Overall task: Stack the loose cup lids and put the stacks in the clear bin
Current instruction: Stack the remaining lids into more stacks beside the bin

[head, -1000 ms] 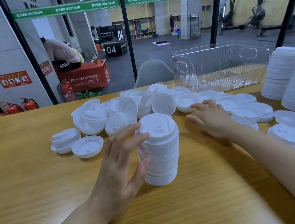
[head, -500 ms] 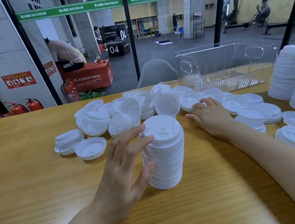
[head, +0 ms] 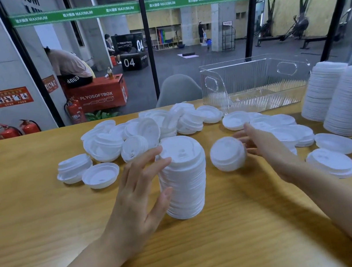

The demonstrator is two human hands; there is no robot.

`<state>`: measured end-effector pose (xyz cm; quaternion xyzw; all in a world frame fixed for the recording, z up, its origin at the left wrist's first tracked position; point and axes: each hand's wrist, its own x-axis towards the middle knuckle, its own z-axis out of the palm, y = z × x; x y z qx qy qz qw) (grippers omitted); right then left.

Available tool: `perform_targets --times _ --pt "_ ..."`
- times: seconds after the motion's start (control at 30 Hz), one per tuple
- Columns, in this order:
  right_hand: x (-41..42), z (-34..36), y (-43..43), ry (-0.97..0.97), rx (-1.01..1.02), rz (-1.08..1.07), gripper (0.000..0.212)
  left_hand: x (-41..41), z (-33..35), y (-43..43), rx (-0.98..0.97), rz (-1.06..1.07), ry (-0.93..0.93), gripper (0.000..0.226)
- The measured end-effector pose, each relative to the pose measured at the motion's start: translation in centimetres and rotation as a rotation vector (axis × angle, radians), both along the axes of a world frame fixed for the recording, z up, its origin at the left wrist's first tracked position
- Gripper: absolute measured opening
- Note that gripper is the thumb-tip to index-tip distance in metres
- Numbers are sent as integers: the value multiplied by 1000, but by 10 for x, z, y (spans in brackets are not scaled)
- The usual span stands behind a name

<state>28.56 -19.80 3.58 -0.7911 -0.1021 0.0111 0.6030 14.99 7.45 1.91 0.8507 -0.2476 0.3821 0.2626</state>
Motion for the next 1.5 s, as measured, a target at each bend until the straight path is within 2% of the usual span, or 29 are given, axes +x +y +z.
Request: perform_targets --times 0.07,0.2,0.33,0.5,0.73,0.9,1.1,1.5 --pt "2 -7 -3 -95 -160 -42 33 0 0 0 1 0 5 43" --pt "4 -16 -6 -238 -354 5 15 1 1 1 8 -3 1 44" --pt "-2 -18 -6 -276 -535 51 29 1 0 1 15 -2 1 44" --pt "-4 -19 -6 -292 -618 34 41 1 0 1 10 -4 -8 45" --pt "-4 -20 -8 -257 -554 33 32 1 1 0 7 -1 -7 42" --pt "-5 -18 -5 -309 -439 5 21 0 2 -1 17 7 -13 42" --pt "-8 -16 -1 -306 -296 12 22 0 2 -1 27 8 -12 41" --pt "-21 -12 10 -282 -342 96 18 0 2 -1 24 5 -11 41"
